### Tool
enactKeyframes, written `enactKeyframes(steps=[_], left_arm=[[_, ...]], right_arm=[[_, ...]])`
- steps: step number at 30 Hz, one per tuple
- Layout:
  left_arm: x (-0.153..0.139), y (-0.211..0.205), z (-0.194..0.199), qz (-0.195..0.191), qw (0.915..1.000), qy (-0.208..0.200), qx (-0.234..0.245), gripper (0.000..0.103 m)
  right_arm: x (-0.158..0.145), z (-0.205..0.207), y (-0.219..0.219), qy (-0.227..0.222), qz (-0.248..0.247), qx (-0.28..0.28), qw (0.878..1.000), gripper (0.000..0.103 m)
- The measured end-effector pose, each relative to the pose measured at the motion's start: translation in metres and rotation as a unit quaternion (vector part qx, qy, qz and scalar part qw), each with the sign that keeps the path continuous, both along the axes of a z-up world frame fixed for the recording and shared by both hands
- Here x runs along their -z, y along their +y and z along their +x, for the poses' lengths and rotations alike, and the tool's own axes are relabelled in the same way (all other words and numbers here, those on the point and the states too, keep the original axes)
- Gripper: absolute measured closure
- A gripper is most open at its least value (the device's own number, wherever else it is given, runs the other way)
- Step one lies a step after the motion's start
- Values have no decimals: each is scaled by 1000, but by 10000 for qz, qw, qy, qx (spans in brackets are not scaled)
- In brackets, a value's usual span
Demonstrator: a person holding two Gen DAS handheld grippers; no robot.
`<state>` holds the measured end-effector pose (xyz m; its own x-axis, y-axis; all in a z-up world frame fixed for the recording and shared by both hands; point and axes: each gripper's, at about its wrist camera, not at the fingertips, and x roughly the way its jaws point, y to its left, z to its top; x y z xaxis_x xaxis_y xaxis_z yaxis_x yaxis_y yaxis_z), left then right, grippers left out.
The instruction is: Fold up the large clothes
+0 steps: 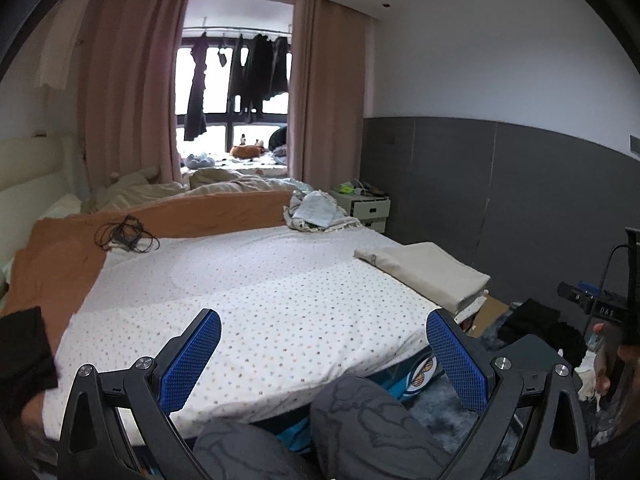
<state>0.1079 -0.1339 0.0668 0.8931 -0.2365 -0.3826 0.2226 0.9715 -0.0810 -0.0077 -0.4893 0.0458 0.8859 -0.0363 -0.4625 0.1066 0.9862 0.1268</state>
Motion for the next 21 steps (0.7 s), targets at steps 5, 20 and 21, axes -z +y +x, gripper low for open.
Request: enactKeyframes(steps=[5, 20, 21], left_arm=[[7, 9, -29, -284, 9992, -137, -246, 1], [16, 4, -56, -29, 9994, -181, -276, 0], [18, 4, -59, -30, 9994, -188, -286, 0]], right_arm=[[9, -19, 15, -96, 30, -191, 9998, 0], [18, -36, 28, -115, 154, -381, 9991, 0], [18, -36, 28, -119, 151, -390, 9991, 0]])
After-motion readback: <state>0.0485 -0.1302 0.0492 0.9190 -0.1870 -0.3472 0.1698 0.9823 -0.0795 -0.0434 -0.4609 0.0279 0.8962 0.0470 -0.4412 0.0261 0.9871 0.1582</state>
